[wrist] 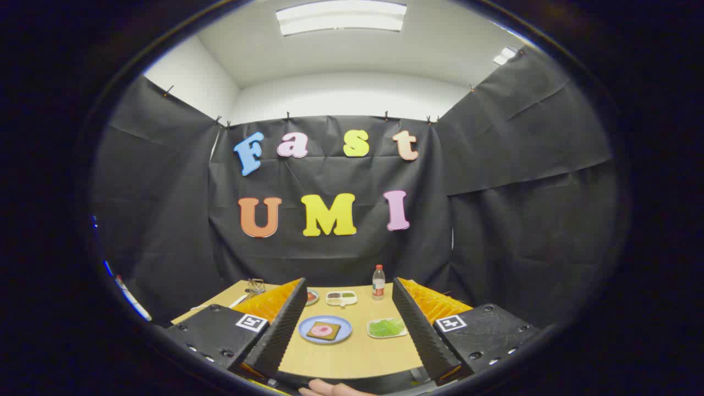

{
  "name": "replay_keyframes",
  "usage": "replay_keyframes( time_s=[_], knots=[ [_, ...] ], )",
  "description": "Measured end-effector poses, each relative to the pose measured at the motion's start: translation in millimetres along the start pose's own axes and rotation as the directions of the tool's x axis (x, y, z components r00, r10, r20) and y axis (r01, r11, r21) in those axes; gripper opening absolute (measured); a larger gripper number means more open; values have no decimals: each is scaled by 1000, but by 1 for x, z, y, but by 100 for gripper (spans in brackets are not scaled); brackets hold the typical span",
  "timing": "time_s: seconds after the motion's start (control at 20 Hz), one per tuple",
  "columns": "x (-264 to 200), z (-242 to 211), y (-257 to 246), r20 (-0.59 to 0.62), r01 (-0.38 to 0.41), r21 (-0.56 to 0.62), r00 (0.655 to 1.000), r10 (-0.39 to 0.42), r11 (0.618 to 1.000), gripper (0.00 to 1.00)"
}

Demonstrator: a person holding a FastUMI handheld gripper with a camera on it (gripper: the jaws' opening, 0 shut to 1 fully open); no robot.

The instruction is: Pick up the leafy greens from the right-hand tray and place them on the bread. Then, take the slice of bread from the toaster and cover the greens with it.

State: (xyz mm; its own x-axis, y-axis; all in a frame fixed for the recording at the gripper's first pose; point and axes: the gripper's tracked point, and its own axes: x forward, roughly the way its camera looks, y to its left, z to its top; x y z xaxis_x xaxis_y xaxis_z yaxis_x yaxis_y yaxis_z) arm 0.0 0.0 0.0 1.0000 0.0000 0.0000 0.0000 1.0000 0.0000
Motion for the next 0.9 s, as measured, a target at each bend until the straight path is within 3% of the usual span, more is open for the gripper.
replay_keyframes(
  time_s=[0.9],
  knots=[
    [24, -28, -26, -57, 25, -16, 998, -26, 1000, 94]
  ],
)
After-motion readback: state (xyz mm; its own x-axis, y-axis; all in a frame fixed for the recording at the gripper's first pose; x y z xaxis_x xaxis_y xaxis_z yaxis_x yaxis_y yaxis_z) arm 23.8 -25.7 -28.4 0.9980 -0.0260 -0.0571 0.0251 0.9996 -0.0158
